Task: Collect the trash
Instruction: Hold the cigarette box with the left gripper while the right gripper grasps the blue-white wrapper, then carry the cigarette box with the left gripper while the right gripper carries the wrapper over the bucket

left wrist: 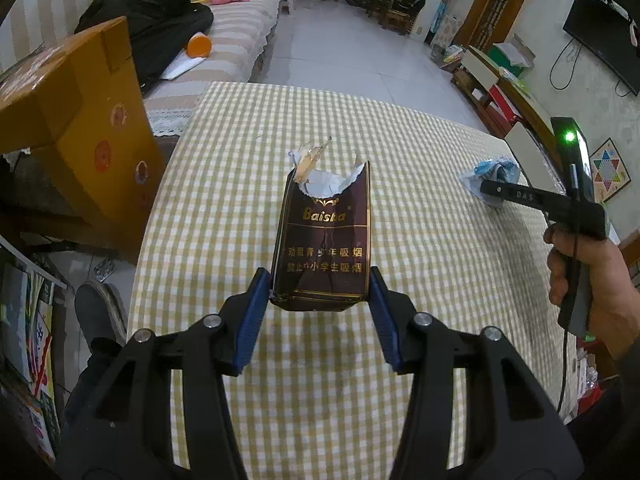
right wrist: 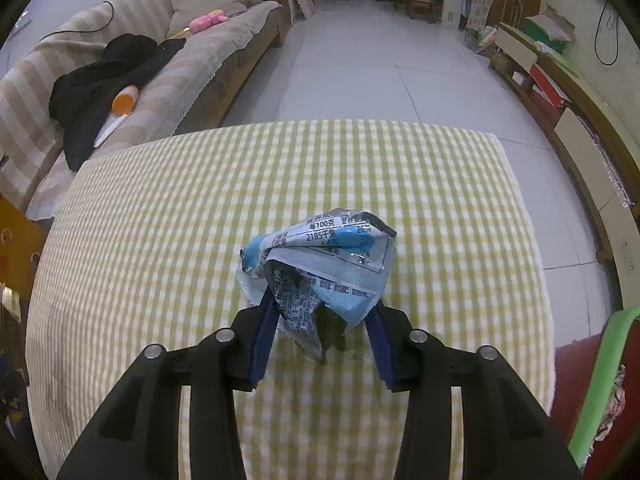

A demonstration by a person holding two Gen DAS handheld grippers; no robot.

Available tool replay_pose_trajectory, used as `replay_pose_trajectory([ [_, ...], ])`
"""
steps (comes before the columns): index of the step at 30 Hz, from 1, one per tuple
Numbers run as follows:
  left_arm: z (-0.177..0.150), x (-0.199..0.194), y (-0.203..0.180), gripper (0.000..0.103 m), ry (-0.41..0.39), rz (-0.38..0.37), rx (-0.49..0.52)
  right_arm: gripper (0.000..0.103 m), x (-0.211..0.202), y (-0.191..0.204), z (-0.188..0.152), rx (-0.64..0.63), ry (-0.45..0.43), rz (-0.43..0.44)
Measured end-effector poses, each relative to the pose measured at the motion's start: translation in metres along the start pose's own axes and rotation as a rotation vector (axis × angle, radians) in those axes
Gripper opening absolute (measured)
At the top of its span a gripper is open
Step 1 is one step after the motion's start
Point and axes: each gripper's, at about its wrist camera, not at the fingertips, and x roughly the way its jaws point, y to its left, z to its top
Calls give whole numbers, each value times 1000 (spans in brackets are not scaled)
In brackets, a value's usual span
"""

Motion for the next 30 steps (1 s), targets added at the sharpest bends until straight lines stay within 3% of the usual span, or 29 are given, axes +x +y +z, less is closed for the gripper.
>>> replay_pose_trajectory([
  [15,-5,-9,-32,48,-6,-22,48,36,-45,-20,-35,-12,25,6],
  [30,-8,-30,-71,48,-23,-45,134,36,-141,-14,-93,-89,8,3],
])
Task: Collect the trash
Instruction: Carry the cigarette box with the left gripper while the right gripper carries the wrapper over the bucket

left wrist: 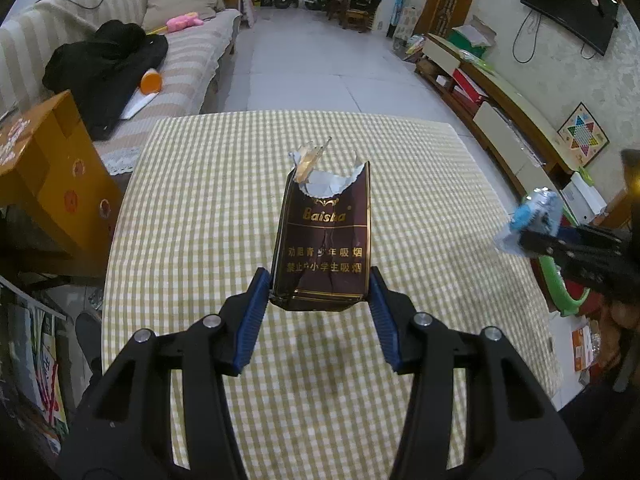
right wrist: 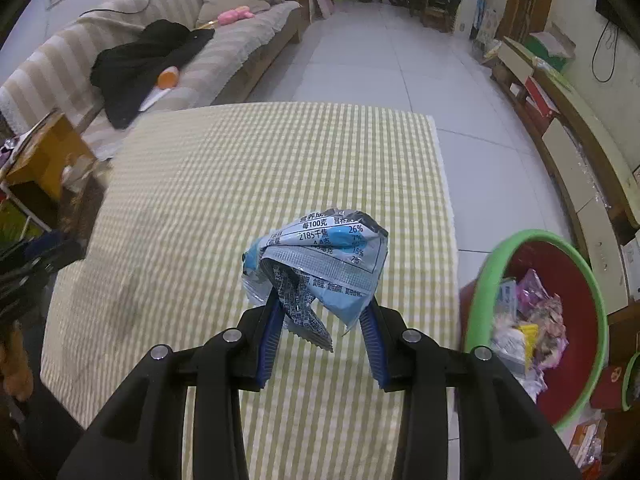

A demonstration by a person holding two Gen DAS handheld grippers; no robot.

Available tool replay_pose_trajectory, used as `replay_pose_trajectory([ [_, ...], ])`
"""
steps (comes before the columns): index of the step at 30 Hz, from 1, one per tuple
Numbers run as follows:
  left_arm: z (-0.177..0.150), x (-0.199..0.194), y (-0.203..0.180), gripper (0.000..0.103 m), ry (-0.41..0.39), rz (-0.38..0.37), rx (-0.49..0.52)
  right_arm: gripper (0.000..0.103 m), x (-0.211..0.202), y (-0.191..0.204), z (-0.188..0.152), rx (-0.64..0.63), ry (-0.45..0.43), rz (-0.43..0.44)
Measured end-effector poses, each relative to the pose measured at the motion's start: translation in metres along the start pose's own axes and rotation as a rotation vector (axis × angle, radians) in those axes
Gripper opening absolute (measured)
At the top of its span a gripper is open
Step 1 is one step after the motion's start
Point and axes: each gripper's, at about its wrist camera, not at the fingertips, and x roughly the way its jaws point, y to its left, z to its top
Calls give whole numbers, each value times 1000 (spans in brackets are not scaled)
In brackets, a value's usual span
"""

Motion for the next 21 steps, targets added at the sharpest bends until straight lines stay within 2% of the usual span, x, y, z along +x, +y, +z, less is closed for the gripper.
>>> replay_pose_trajectory([
  [8,3,-8,-21,48,4,2,40,36,-43,-1,-24,13,-49,12],
  [17,7,-14,-38,48,20,18,82,36,-60,-20,-35,79,-91,60],
  [21,12,-13,-51,48,22,10,100,36,-72,-27,-37,74,-119,49],
])
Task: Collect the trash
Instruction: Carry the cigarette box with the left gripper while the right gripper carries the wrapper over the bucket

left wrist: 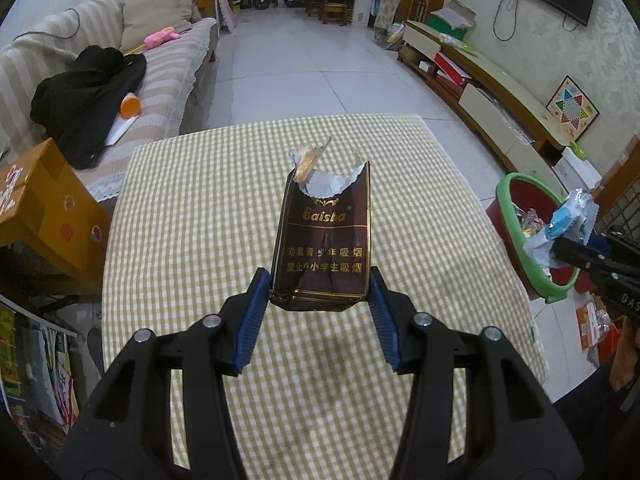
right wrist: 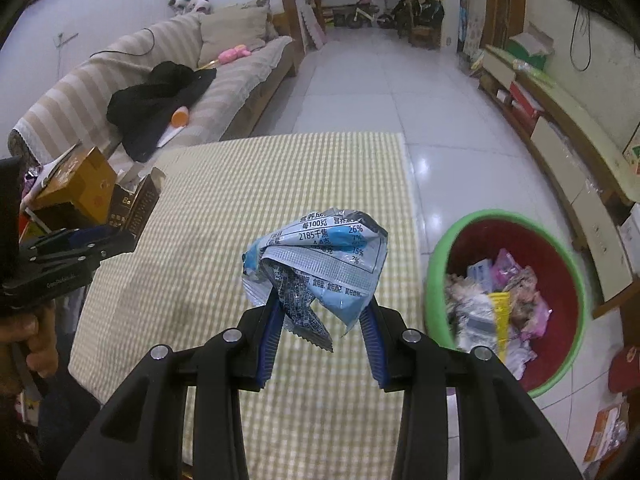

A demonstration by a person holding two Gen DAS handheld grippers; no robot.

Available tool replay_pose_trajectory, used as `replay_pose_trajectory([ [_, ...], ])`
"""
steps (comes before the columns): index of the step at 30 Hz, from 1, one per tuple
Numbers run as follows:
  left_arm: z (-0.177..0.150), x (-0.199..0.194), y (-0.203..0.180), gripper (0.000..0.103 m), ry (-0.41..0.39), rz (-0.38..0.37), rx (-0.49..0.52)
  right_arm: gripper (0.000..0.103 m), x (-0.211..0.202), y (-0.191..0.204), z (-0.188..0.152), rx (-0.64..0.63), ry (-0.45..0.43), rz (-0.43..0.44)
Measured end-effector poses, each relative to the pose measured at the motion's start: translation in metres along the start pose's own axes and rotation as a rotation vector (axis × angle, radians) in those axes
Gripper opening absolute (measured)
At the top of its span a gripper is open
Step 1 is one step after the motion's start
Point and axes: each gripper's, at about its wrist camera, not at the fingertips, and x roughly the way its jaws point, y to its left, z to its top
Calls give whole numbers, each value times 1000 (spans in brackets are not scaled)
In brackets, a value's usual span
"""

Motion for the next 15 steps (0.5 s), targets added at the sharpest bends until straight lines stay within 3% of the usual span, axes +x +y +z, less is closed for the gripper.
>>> replay_pose_trajectory([
  [15,24,-1,-77,47,-14,-82,104,36,-37,-63,2,94,-54,-70],
])
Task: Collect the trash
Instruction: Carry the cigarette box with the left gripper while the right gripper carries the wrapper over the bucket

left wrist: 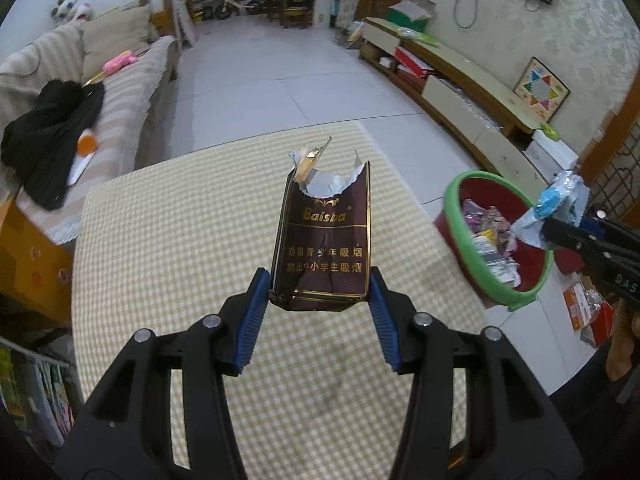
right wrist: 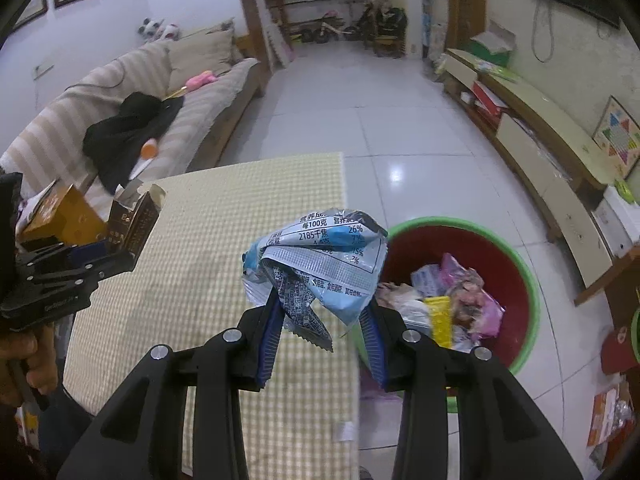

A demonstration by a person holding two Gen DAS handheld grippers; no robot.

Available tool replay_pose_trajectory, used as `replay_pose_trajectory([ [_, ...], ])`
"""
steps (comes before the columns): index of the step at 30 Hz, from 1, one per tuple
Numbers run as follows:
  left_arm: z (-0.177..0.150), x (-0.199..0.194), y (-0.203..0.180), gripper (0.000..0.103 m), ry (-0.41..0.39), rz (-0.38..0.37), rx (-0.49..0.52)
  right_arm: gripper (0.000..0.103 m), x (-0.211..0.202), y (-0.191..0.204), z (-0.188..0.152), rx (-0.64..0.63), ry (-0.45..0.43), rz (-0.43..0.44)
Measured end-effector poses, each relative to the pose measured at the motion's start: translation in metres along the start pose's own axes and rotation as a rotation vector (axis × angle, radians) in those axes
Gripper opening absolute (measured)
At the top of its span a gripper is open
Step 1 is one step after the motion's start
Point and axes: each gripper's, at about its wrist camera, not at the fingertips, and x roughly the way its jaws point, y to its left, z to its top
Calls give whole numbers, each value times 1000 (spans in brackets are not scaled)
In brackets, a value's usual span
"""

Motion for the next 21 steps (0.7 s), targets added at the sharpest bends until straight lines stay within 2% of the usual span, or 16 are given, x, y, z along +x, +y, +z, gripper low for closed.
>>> replay_pose_trajectory([
  [16,41,12,-104,47,-22,-124,148,36,-33,-82,-2,90,-18,-123],
  [21,50,22,-131,47,-17,-152,181,36,-34,-107,-2,118,-6,-132],
])
